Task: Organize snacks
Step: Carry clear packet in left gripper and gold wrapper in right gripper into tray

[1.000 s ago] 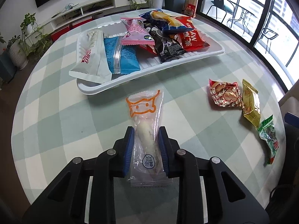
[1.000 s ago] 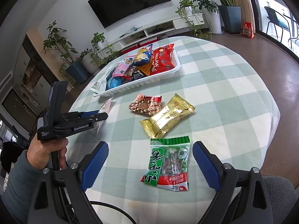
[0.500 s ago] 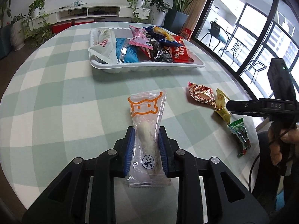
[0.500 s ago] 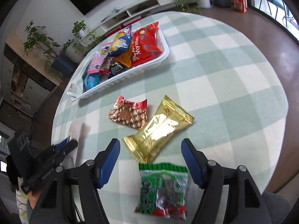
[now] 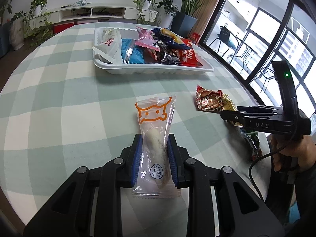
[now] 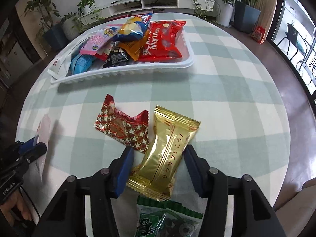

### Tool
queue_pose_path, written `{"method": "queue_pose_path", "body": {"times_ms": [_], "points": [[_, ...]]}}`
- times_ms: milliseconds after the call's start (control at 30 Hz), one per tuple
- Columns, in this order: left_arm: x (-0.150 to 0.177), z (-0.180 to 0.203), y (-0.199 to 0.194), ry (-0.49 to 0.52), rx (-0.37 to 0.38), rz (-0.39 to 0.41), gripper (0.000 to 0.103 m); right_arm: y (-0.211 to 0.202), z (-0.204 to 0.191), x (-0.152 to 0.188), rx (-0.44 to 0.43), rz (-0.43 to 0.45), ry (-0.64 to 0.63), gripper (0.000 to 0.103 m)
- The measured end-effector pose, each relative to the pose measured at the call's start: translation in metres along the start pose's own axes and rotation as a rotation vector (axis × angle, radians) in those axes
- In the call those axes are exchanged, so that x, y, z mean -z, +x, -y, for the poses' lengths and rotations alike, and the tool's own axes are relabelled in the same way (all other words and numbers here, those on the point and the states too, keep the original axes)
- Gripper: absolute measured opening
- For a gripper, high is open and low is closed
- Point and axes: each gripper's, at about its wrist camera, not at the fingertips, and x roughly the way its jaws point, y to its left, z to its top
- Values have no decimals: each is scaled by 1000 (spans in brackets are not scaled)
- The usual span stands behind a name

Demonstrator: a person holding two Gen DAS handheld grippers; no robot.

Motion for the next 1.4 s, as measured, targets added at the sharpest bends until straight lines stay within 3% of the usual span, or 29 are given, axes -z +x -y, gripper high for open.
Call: {"method": "queue_pose_path", "body": {"times_ms": [100,467,733,900,1067,1233,1400], "points": [[0,1,1,3,-5,-1,23,-2,5,1,13,7,-9,35],[0,-2,-4,-16,9,13,23,-20,25,5,-83,80,92,34],[-16,-4,-24,-40,39,62,23,-40,64,-3,-150,145,229,34],[-53,-6,-44,-24,30,124,23,-57,74,-19,-168,193,257,34],[-111,-1,-54,23,2,187,23,-87,51,-58,-198,279,169,34],[-170,-9,-37,16,-18,202,23,-96,3,-111,-229,334,33,34],[-204,-24,-1,-15,-48,161,23,-63,-32,-152,-259,290,-13,34]]}}
